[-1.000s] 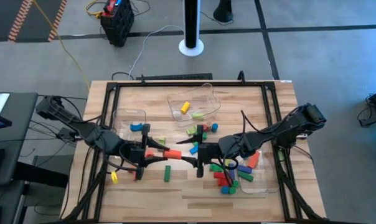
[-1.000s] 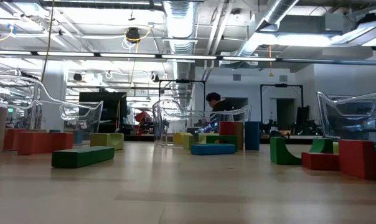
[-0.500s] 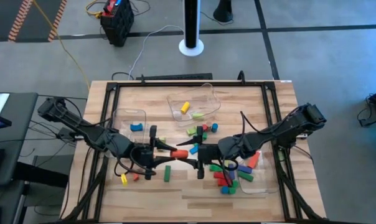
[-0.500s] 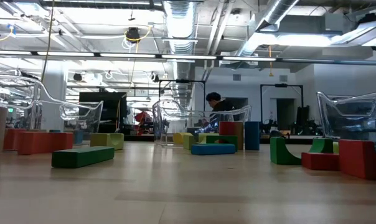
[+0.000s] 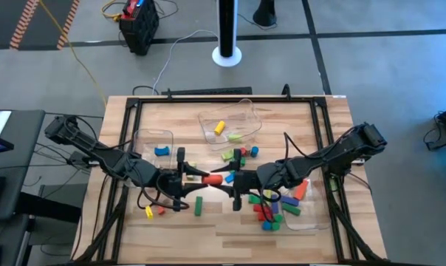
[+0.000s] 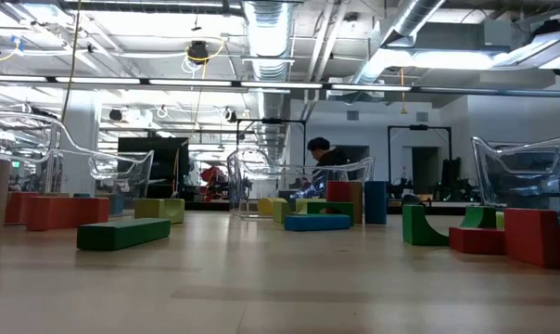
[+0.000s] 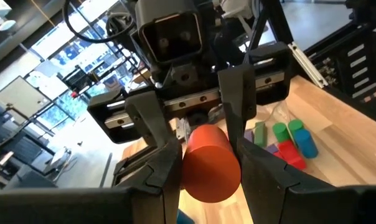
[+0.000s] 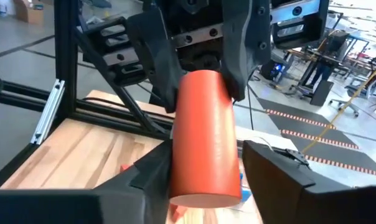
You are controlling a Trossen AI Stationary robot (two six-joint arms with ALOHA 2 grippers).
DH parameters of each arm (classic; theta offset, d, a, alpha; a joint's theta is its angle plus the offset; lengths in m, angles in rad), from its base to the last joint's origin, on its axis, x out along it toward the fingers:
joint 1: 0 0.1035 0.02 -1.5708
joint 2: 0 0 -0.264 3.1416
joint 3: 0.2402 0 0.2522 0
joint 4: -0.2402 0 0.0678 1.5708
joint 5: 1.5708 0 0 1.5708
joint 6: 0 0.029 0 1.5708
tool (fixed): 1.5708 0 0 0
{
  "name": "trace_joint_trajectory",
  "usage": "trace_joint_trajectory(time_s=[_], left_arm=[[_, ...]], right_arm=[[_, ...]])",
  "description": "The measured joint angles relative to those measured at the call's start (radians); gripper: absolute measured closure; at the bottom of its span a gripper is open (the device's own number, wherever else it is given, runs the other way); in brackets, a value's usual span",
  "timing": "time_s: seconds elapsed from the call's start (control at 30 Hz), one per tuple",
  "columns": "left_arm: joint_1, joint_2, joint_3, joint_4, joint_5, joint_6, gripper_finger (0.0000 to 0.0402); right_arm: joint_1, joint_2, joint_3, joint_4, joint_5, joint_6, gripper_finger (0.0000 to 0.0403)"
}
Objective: Sort blocks by size
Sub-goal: Put the red cylindrical block into the top transparent bin
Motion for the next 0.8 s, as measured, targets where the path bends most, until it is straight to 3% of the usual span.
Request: trace_joint_trajectory(time_s=[0.27, 0.8], left_arm=[[0.0, 0.0, 0.001, -0.02, -0.017, 0.001, 0.0274], [0.0, 0.0, 0.001, -0.061, -0.035, -0.04, 0.0248]], right_arm=[[0.0, 0.0, 0.0, -0.012, 0.002, 0.0, 0.024], [-0.009, 0.0, 0.0, -0.03, 0.003, 0.028, 0.0244]])
